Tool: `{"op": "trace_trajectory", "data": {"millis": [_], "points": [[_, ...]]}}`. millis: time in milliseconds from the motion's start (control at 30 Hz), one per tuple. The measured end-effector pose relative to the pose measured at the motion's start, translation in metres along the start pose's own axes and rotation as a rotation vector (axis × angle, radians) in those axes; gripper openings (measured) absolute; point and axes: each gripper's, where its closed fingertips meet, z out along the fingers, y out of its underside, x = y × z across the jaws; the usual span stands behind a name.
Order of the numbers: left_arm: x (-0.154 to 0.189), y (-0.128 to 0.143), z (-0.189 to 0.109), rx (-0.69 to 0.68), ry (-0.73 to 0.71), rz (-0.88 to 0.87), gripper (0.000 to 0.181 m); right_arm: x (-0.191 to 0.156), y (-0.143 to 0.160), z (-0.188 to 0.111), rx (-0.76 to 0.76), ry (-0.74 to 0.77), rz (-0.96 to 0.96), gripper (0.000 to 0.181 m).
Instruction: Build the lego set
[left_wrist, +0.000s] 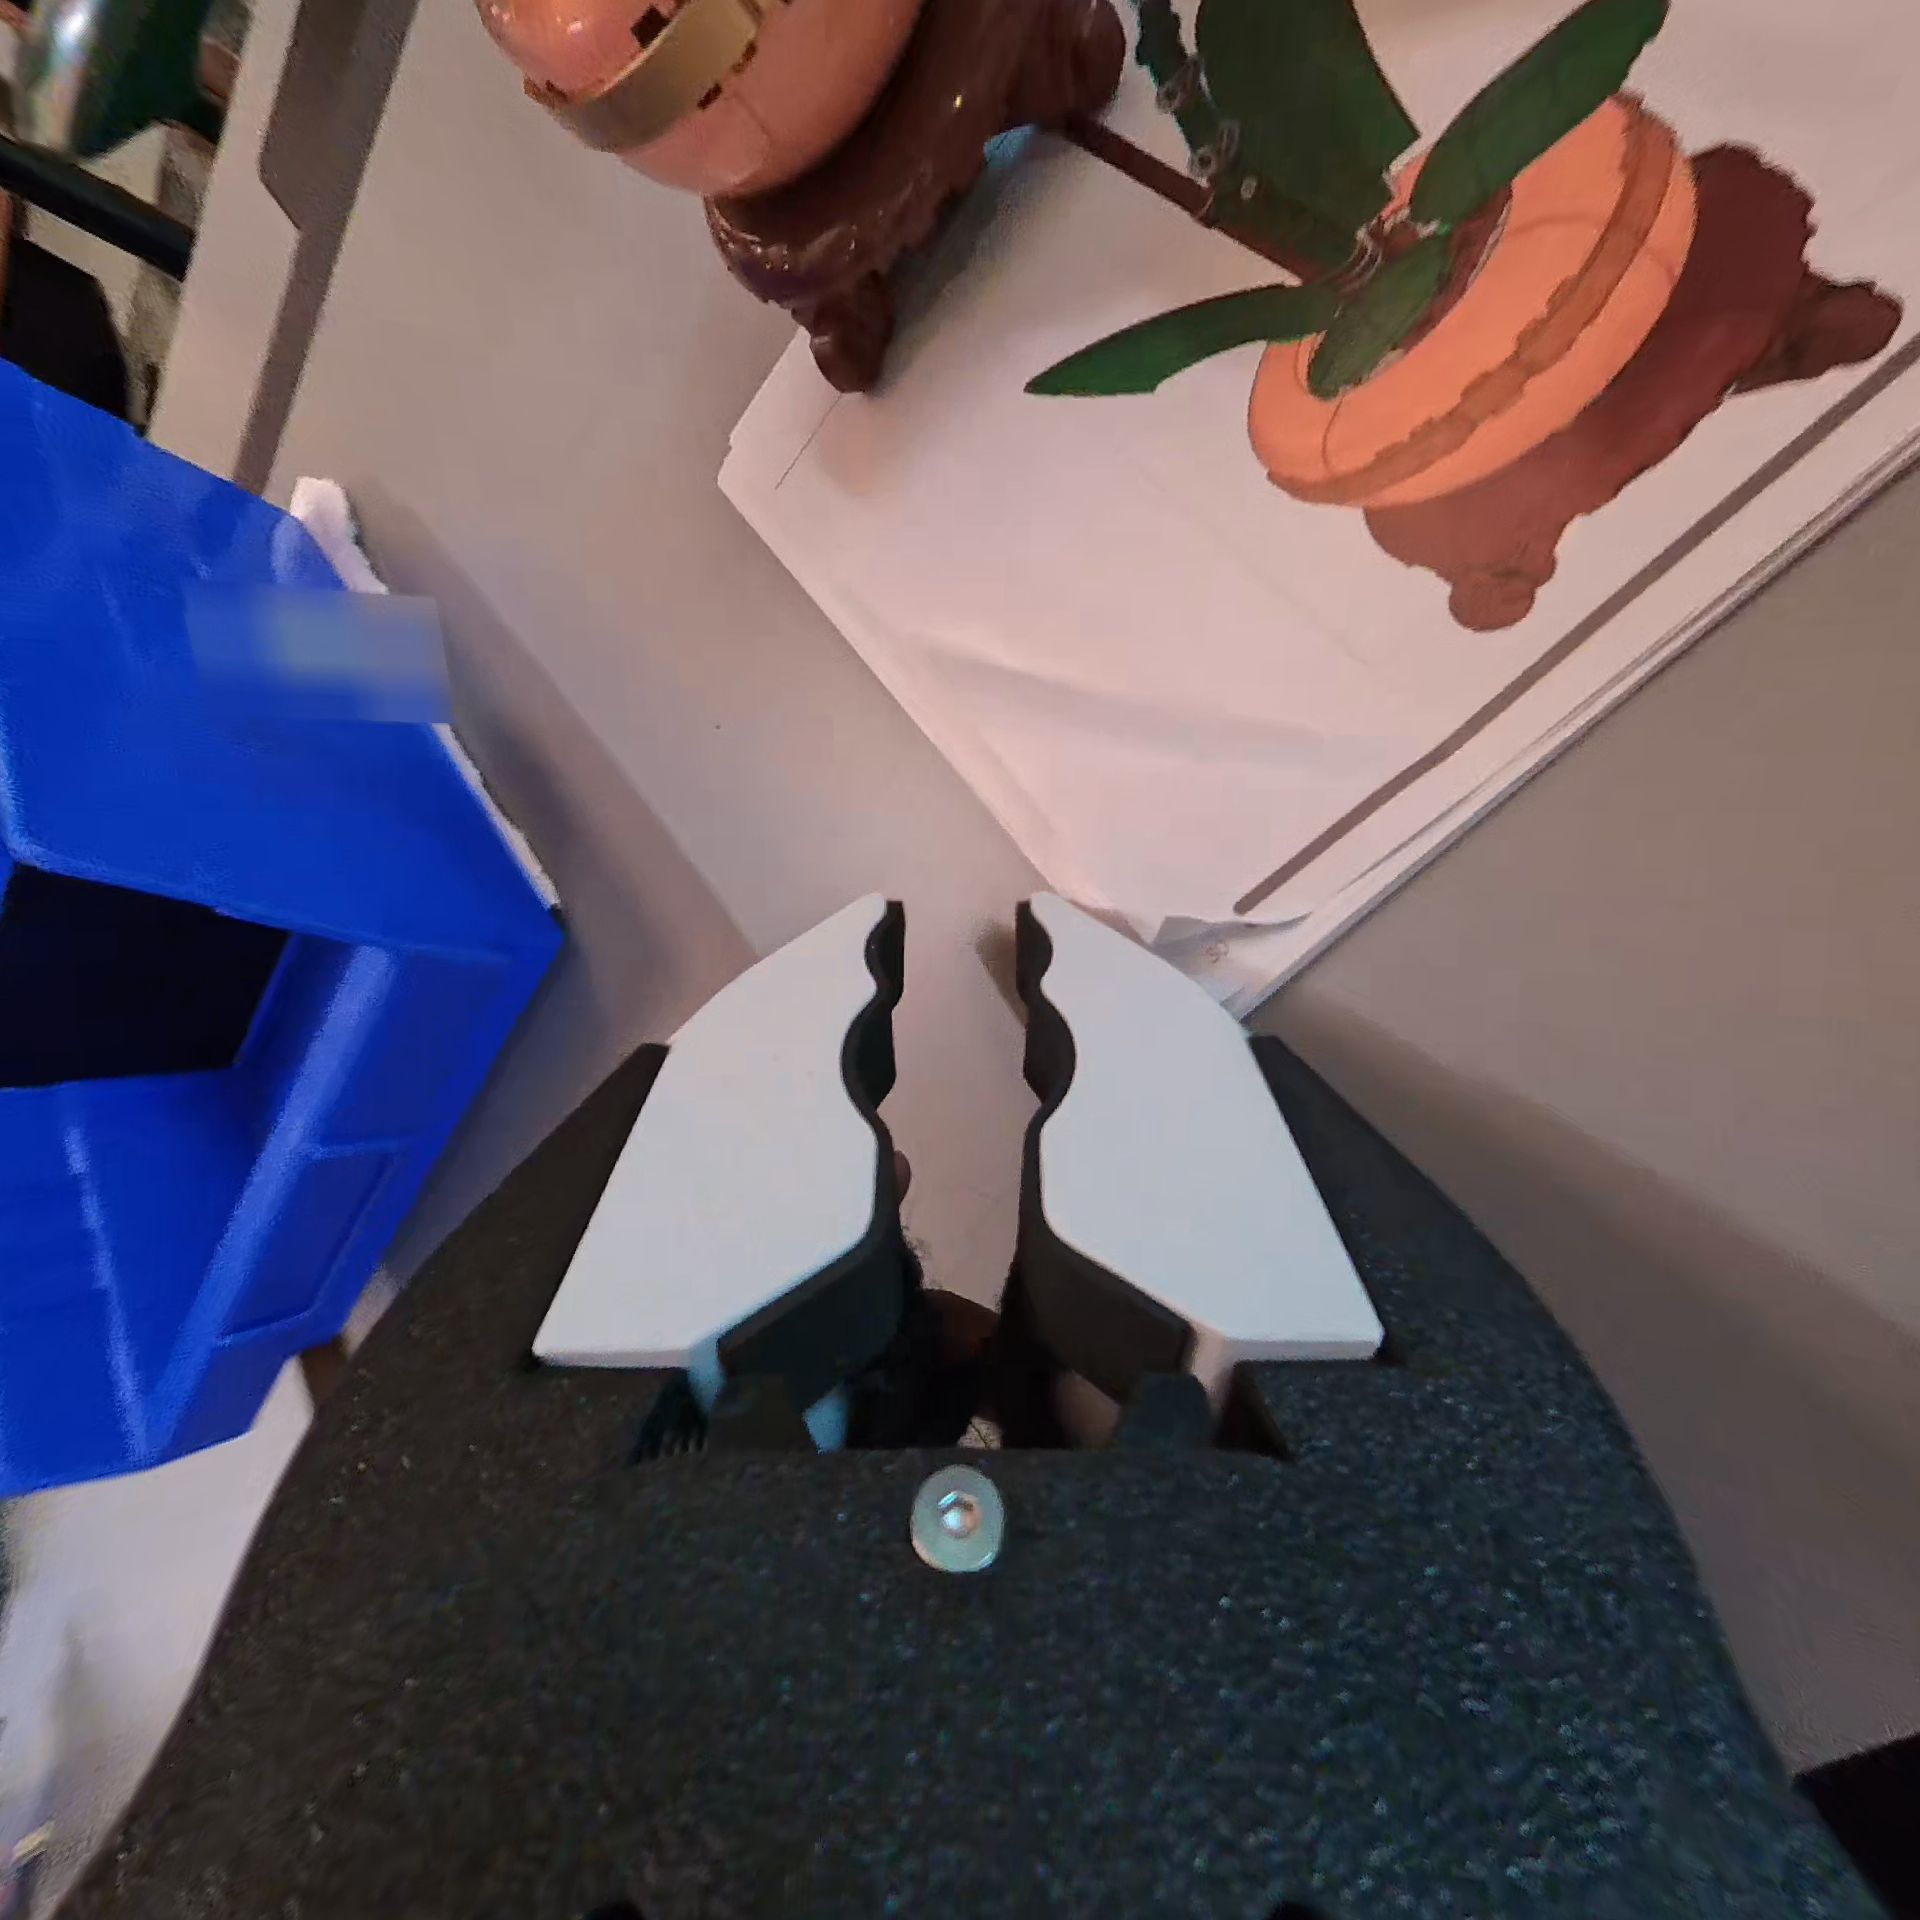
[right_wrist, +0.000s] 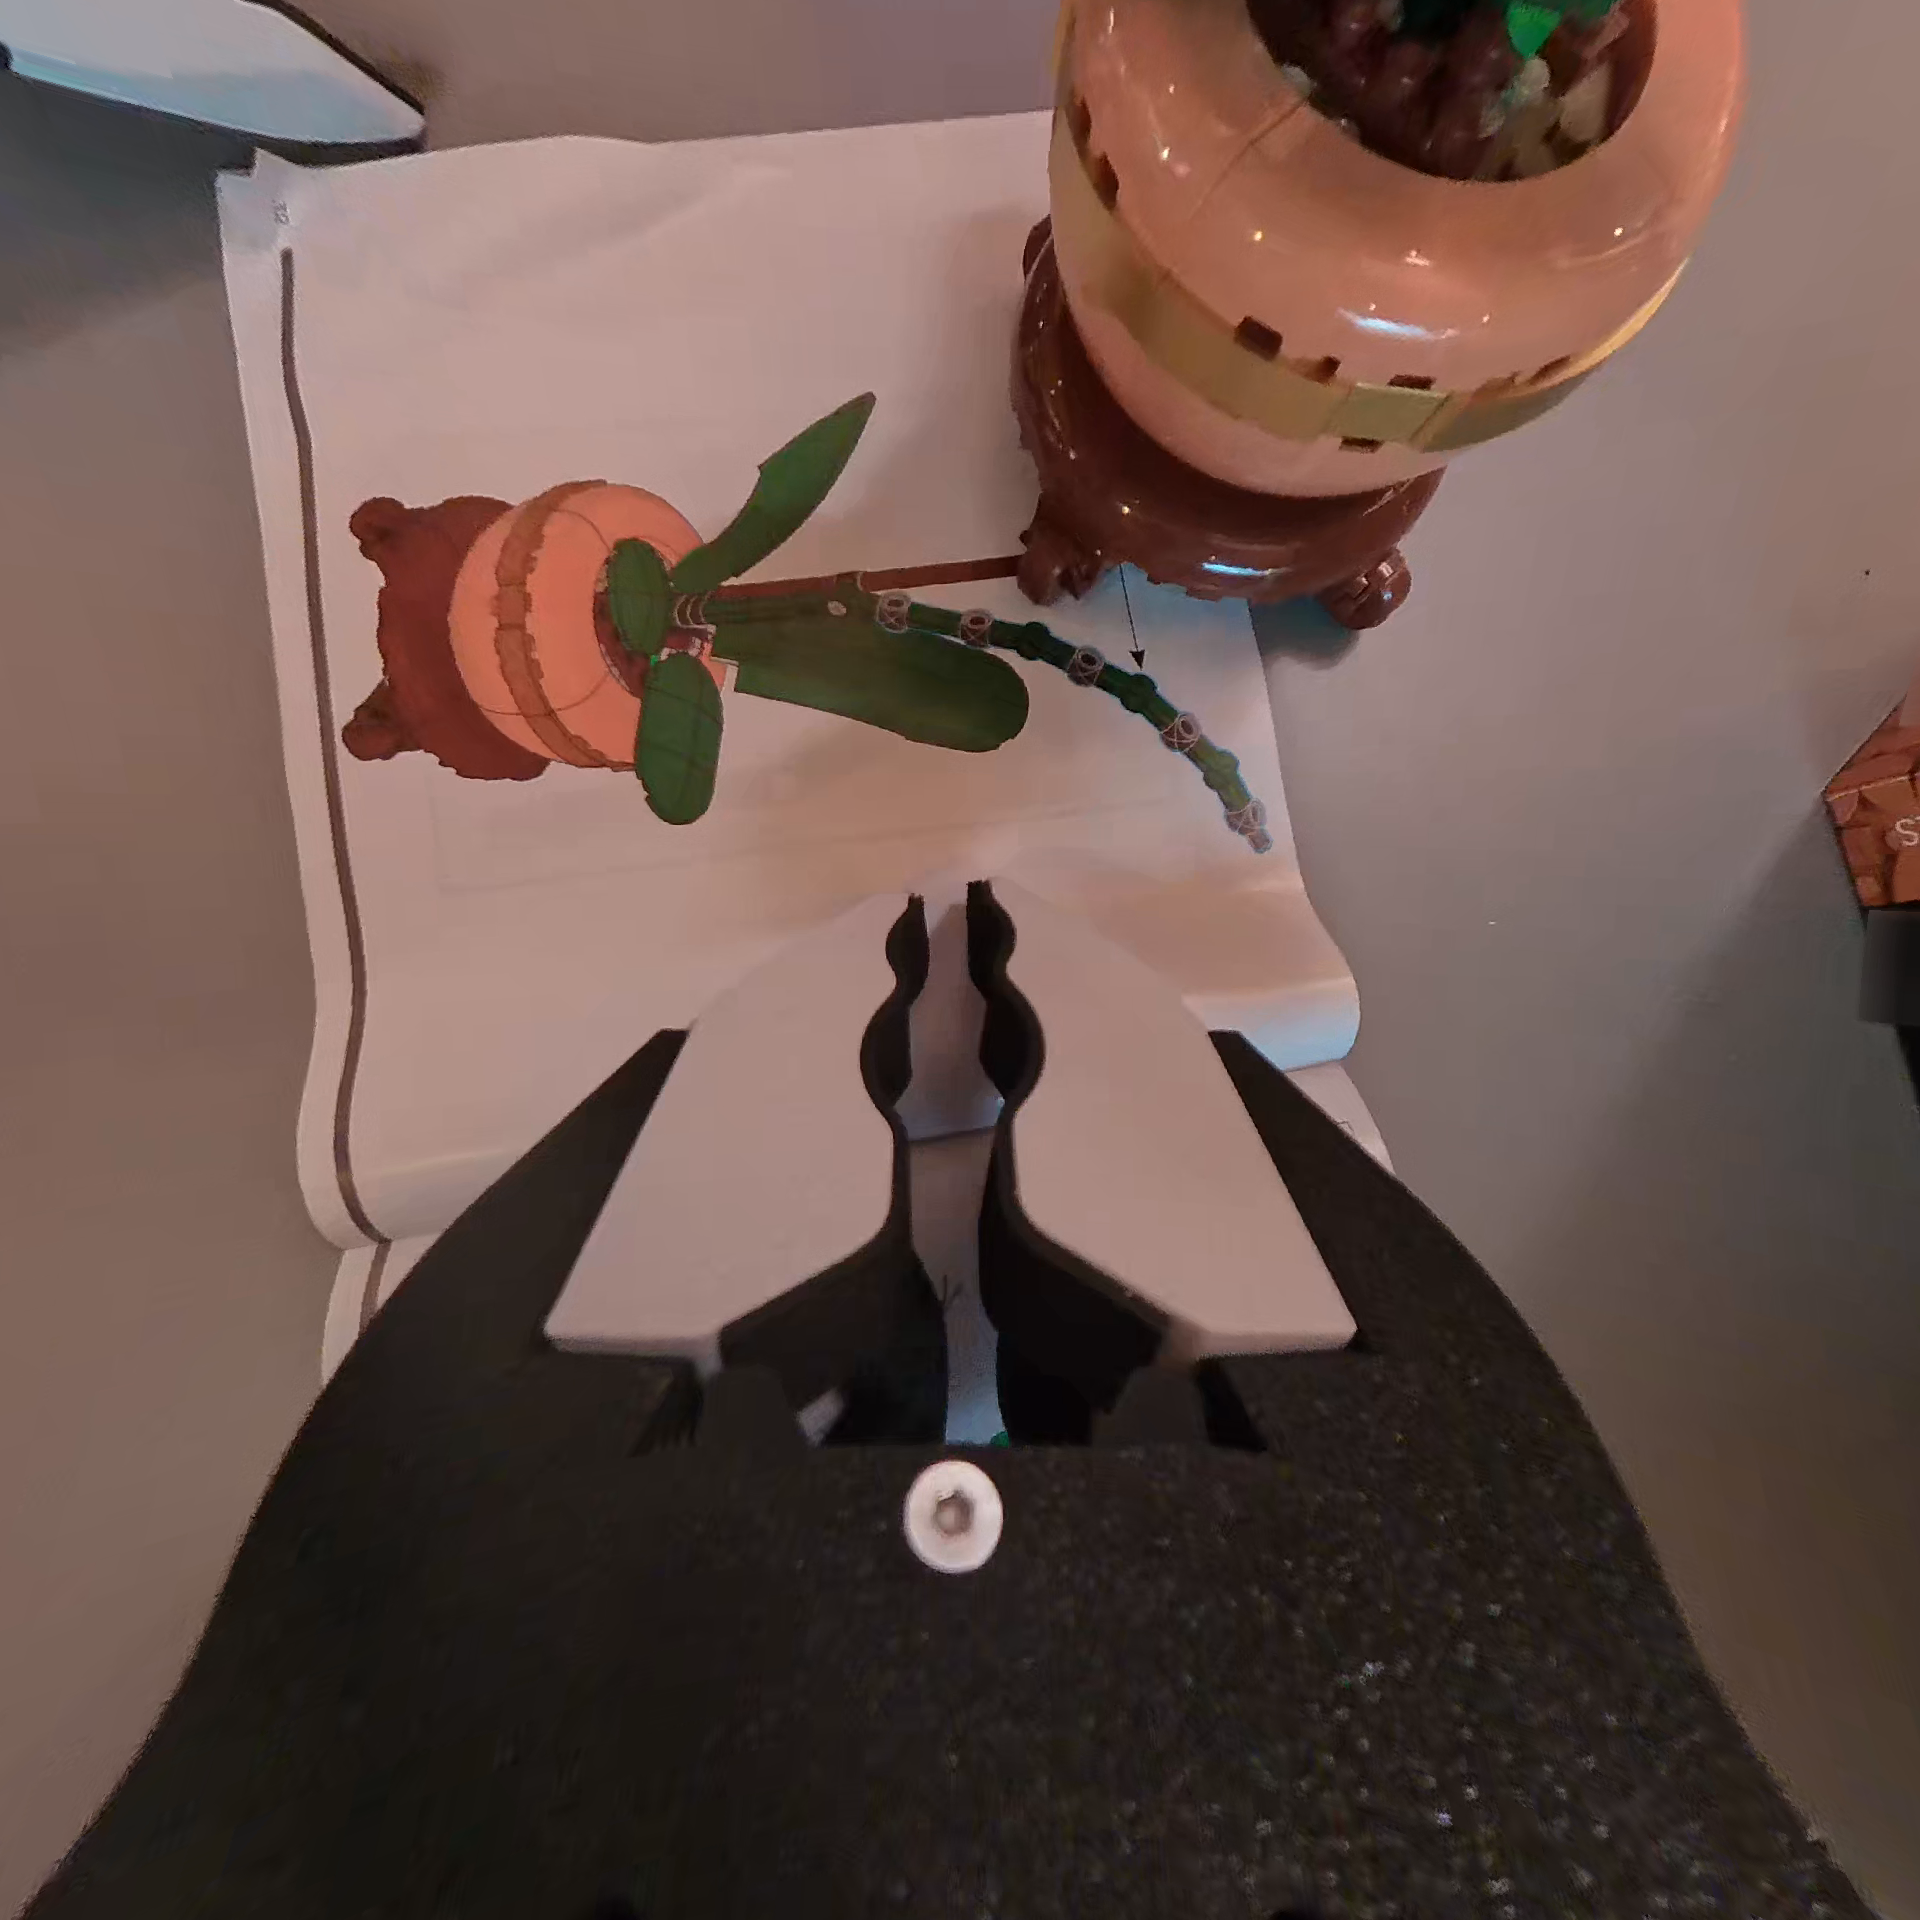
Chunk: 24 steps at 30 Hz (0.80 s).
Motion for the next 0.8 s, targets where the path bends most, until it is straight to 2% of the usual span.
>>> {"op": "trace_trajectory", "data": {"millis": [67, 133, 200, 233, 267, 333, 400, 500, 600, 667, 733, 800], "points": [[-0.012, -0.003, -0.006, 0.002, -0.086, 0.006, 0.025, 0.000, 0.000, 0.000, -0.006, 0.015, -0.011, 0.007], [-0.018, -0.019, -0.016, 0.086, -0.116, -0.016, 0.025, -0.001, -0.001, 0.000, -0.016, 0.029, -0.034, 0.006], [0.000, -0.037, -0.019, 0.189, 0.021, -0.092, 0.023, -0.001, -0.001, 0.000, -0.017, 0.031, -0.045, 0.006], [0.012, -0.039, -0.017, 0.196, 0.115, -0.131, 0.022, -0.001, -0.001, 0.000, -0.017, 0.031, -0.039, 0.006], [0.021, -0.033, -0.011, 0.155, 0.174, -0.148, 0.020, -0.001, -0.001, 0.000, -0.020, 0.030, -0.032, 0.006], [0.028, -0.018, -0.001, 0.074, 0.186, -0.126, 0.006, -0.001, -0.002, -0.010, -0.013, 0.043, -0.021, 0.006], [0.027, -0.017, -0.002, 0.073, 0.157, -0.122, 0.006, -0.006, -0.020, -0.038, 0.128, 0.058, -0.006, 0.007], [0.025, -0.015, -0.004, 0.056, 0.105, -0.117, 0.007, -0.017, -0.043, -0.105, 0.418, 0.088, 0.007, 0.013], [0.013, -0.018, -0.012, 0.084, 0.001, -0.147, 0.012, -0.030, -0.037, -0.172, 0.638, 0.158, -0.024, 0.029], [0.015, -0.043, -0.028, 0.250, 0.009, -0.207, 0.013, -0.042, -0.028, -0.213, 0.791, 0.211, -0.045, 0.037], [0.033, -0.083, -0.052, 0.496, 0.119, -0.251, 0.019, -0.058, -0.020, -0.251, 0.960, 0.239, -0.065, 0.051], [0.055, -0.124, -0.078, 0.725, 0.249, -0.310, 0.030, -0.070, -0.012, -0.279, 1.071, 0.266, -0.065, 0.053]]}}
